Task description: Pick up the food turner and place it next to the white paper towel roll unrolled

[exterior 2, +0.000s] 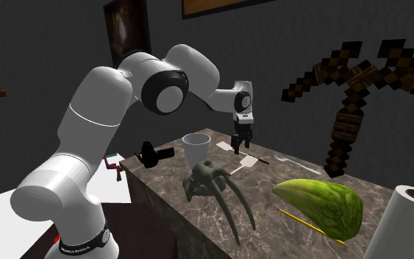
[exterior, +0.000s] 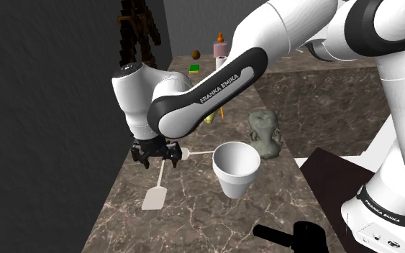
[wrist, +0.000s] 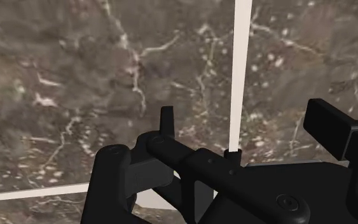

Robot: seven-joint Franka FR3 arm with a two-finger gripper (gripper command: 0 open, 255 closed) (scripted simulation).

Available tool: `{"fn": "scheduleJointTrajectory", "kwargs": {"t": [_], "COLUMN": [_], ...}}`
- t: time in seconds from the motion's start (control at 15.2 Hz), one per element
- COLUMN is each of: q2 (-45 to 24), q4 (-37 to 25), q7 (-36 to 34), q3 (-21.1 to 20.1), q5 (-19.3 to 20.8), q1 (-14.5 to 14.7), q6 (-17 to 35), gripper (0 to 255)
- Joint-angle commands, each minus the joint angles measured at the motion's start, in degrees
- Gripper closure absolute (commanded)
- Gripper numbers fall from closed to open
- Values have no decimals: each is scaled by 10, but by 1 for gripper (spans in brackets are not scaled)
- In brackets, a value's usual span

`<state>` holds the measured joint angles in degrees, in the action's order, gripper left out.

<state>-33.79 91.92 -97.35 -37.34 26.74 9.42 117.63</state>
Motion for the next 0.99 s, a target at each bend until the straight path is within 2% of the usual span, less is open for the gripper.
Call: {"fn": "scheduleJointTrajectory", "kwargs": {"t": [0.0,0.07,0.66,0.92], "q2": [0,0,0,13], "q4": [0,0,0,-12], "q7": [0,0,0,7], "q3": [0,0,0,-7], "q5": [0,0,0,-10], "q1": [0,0,0,-3], "q6": [0,0,0,-22], "gripper": [0,255,255,255]}}
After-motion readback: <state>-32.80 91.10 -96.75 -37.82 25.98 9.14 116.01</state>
